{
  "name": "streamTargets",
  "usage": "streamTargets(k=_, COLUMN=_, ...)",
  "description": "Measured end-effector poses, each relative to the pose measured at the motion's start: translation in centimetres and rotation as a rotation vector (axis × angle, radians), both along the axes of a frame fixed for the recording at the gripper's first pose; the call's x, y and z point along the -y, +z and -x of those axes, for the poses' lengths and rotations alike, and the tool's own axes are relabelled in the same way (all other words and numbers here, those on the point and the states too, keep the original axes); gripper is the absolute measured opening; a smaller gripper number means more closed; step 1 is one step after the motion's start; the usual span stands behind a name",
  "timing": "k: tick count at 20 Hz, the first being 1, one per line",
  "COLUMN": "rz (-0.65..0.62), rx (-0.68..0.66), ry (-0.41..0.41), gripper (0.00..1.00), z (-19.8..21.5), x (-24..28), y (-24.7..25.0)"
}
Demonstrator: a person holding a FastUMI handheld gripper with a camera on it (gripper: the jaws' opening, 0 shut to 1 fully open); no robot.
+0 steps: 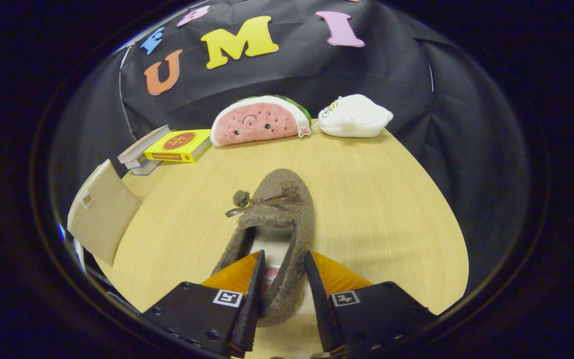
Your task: Open the storage box then place both shoes into the box .Put the left shoe in first, then the right shoe, with the right side of both shoes facing outward in a uniform manner.
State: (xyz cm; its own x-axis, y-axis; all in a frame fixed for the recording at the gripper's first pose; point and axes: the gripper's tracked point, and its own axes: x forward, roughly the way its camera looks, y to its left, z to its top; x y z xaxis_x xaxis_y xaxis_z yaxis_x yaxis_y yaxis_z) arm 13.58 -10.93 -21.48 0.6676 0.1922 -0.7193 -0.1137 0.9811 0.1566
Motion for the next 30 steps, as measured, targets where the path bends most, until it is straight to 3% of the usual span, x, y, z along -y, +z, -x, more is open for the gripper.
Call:
streamTargets(k=3, rz=0.012, rx=0.007, ry=-0.038, gripper=0.03, z=-0.5, x=0.7, y=0.1)
streamTargets(k=4, rz=-0.005, rx=0.007, ry=-0.056, gripper=0.00, z=-0.4, x=0.5, y=0.5)
streamTargets(k=8, rz=-0.120, rx=-0.005, ry=-0.113, gripper=0.00, z=0.2, x=-0.6, y=1.1)
streamTargets(k=15, rz=-0.214, rx=0.034, ry=-0.114, gripper=0.00, z=2.0, x=-5.6, y=5.8)
streamTargets(k=26, rz=-0.374, rx=0.132, ry=-0.004, gripper=0.00, z=6.8, x=-22.4, y=19.8)
streamTargets(k=30, rz=-0.365, rx=0.156, ry=0.071, gripper=0.00, z=8.3, x=-30.2, y=23.1)
